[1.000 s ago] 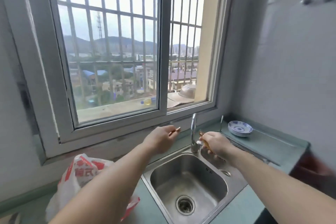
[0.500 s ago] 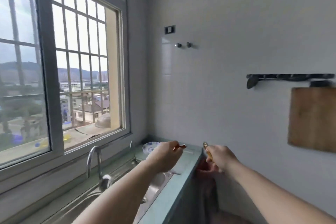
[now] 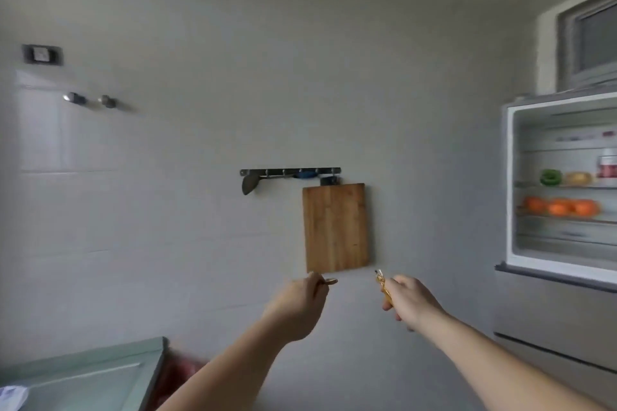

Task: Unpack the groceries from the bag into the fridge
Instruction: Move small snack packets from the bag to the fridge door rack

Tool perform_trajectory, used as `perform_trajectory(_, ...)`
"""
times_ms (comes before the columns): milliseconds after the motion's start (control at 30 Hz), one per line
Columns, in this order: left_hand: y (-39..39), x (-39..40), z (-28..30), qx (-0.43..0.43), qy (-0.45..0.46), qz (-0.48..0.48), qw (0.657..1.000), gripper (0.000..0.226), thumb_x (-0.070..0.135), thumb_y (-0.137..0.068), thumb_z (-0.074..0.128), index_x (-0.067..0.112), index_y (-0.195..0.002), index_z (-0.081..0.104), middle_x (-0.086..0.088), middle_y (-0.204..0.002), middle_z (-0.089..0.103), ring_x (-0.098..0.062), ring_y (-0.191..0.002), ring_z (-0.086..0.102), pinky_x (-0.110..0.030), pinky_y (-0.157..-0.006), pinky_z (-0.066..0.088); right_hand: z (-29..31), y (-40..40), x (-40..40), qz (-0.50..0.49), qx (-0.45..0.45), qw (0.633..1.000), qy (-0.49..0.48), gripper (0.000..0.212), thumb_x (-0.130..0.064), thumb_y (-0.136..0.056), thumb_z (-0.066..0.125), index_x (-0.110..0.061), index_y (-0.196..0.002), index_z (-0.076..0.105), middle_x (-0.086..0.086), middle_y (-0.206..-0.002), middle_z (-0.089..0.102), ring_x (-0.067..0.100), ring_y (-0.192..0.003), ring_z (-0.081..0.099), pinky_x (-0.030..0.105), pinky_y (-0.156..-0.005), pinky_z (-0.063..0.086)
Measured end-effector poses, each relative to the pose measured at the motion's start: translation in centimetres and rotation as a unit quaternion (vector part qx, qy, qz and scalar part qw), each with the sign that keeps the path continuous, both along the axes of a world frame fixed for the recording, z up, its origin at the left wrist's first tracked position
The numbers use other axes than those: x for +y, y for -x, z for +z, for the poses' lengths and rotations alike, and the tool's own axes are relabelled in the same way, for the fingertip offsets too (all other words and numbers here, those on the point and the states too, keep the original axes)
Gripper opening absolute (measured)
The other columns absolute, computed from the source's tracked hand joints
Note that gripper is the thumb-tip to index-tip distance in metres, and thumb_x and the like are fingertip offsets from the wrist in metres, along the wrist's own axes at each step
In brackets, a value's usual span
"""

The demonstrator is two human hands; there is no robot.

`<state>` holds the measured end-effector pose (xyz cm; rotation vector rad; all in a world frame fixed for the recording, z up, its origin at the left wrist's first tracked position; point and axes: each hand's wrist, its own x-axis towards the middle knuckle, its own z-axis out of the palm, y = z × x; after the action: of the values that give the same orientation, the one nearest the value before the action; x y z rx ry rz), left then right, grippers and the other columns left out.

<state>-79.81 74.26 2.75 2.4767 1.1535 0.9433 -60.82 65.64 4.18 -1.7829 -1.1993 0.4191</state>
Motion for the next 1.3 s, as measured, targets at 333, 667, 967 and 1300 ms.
perform_trajectory(333,-17.1,-3.6,-2.4,-0.002,0.026,-0.264,0.964,0.019,0.035,-0.099,0.038,0.023,-0.092,0.052,0.005,-0.067,0.053,-0.018,-0.064,0.049,-0.034,-0.061,0.040,-2.0,-11.8,-12.8,-0.242,0.001,0.970,0.011,0.021,-0.020,-0.093,0.045,-0.012,-0.076,0.053,0.005,-0.069,0.060,0.016,-0.047,0.039,0.023,-0.047,0.027)
perform_trajectory(667,-30.5,-17.8,-0.8,0.005,0.039,-0.402,0.915,0.023,0.029,-0.101,0.038,0.021,-0.116,0.055,0.004,-0.072,0.053,-0.015,-0.063,0.049,-0.030,-0.061,0.040,-0.6,-19.1,-29.2,-0.350,0.017,0.937,0.010,0.030,-0.025,-0.096,0.038,-0.003,-0.095,0.058,0.006,-0.080,0.063,0.013,-0.055,0.040,0.025,-0.050,0.027)
perform_trajectory(967,-38.1,-26.1,0.3,-0.013,0.029,-0.433,0.901,0.017,0.034,-0.093,0.060,0.024,-0.107,0.062,0.011,-0.081,0.060,-0.004,-0.068,0.054,-0.010,-0.054,0.035,-0.9,-24.6,-37.9,-0.388,-0.018,0.921,0.001,0.026,-0.026,-0.097,0.041,-0.010,-0.086,0.058,0.004,-0.083,0.063,0.014,-0.064,0.049,0.027,-0.061,0.039)
perform_trajectory(1300,-48.1,-24.0,-1.0,-0.037,0.071,-0.446,0.891,0.020,0.044,-0.086,0.066,0.024,-0.091,0.065,0.005,-0.076,0.063,-0.010,-0.067,0.056,-0.019,-0.057,0.044,-2.6,-33.8,-36.3,-0.425,-0.020,0.905,0.018,0.029,-0.026,-0.092,0.052,-0.001,-0.099,0.065,0.019,-0.098,0.070,0.030,-0.086,0.066,0.039,-0.077,0.053)
